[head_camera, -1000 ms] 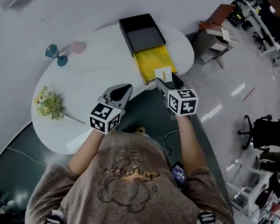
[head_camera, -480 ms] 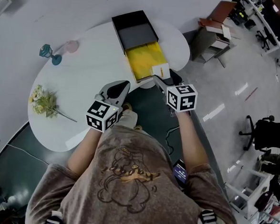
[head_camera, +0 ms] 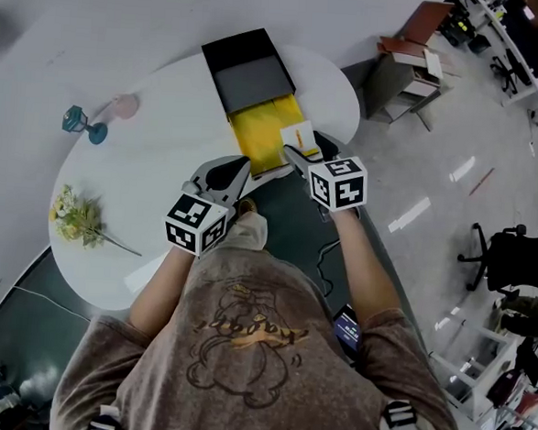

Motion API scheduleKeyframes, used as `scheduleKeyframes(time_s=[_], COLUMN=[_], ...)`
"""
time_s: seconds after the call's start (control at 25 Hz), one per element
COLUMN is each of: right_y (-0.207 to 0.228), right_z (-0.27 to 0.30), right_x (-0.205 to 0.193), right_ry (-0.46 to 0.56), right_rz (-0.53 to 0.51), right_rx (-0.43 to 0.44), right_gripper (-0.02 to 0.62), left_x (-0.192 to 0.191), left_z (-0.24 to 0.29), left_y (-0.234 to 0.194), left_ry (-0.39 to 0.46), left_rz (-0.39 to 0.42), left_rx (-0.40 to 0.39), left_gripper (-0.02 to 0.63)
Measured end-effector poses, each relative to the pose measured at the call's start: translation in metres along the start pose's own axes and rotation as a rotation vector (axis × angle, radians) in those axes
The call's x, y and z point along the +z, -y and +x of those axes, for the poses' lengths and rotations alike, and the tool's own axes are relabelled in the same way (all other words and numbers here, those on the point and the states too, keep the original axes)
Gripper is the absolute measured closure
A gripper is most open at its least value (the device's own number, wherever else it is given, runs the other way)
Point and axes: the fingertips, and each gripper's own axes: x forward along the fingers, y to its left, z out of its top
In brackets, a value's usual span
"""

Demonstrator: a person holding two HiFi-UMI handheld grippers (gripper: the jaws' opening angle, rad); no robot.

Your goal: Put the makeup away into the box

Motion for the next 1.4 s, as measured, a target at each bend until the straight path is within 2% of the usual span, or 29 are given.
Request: scheduleKeyframes(time_s=[0.28,0.56,0.96,1.4], right_y=[0.013,0.022,0.02,0.019], right_z=[0.042,0.082,0.14,0.171], right_x=[0.005,0.003,-0.015,-0.042], right_ry=[-0.064,-0.145,-0.288,-0.438], right_rz=[-0.011,-0.069,-0.139,-0.249], right_rx=[0.043,0.085,0.109,0.125], right_gripper=[0.282,0.282,0.282,0.282], left_x=[0.003,0.008,0.007,0.0], left_z=[0.027,0.042,0.045,0.05], left_y=[-0.023,-0.045,-0.076,-0.091], left_ry=[-0.028,-0.028,-0.03,-0.046], left_rz=[-0.016,-0.044,-0.06,-0.085], left_rx=[0.0,0.021,0.051,0.06], left_gripper=[0.586,0.586,0.586,0.587])
